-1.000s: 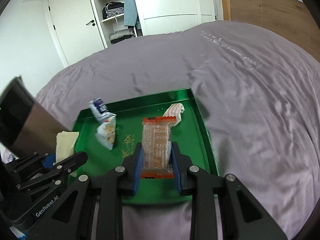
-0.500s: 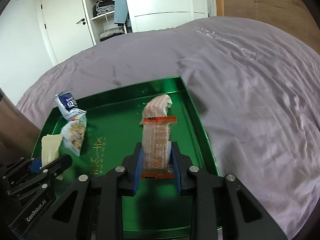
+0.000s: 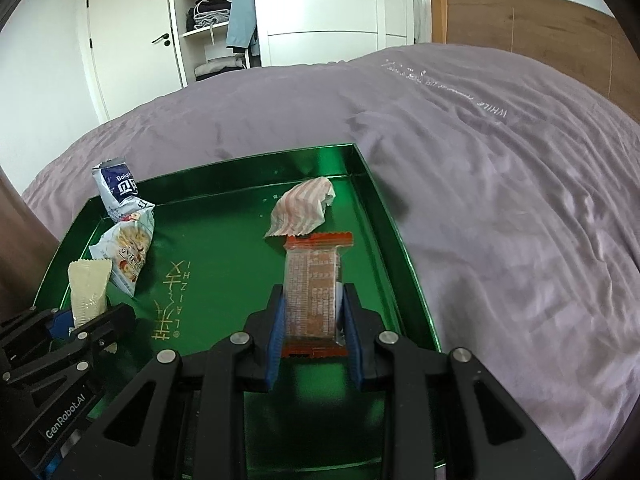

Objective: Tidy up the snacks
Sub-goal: 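Lower the wafer packet and orange bar toward the tray with both tools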

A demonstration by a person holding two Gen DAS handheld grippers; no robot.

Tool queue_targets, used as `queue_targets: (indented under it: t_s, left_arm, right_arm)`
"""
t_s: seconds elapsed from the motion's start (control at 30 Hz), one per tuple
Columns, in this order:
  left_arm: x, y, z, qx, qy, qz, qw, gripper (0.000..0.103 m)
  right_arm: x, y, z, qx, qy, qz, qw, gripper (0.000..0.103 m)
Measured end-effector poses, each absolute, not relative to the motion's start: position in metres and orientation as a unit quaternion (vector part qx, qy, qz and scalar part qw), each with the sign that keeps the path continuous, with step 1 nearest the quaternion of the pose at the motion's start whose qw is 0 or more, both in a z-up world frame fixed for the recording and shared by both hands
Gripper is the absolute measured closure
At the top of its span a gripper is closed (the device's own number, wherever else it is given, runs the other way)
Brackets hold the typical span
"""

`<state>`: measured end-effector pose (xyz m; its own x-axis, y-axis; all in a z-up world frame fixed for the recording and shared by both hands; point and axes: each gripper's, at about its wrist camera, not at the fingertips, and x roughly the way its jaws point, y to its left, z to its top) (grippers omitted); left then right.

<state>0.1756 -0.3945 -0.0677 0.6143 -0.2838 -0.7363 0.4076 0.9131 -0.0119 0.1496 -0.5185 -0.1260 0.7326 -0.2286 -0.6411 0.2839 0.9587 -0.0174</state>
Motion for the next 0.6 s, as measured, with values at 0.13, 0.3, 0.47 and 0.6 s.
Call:
queue_targets:
  t_s: [0.13,0.3,0.47,0.6]
  left_arm:
    - [0.1754,-0.3945,-0.0694,0.077,0.388,-0.192,0.898,0.081]
    - [0.1754,-0.3933,-0.0704,0.073,0.384,-0.194,0.9,0.081]
    - [0.1742,-0.394,-0.0714,0.076,0.381,-0.194,0.901,0.08]
    - [0.1734,-0.3941,-0.0718,0.075,0.38,-0.194,0.901,0.079]
  right_arm:
    - [0.1499,-0.5133,-0.1289,0.025,0.338,-0.137,0.931,0.103]
    - [0.1486,-0.5127,-0.1322,0.022,0.338,-0.137,0.931,0.103]
    - [0.1489,-0.5126,-0.133,0.02,0.336,-0.137,0.932,0.103]
    - [0.1491,-0.513,-0.1334,0.019,0.336,-0.136,0.932,0.103]
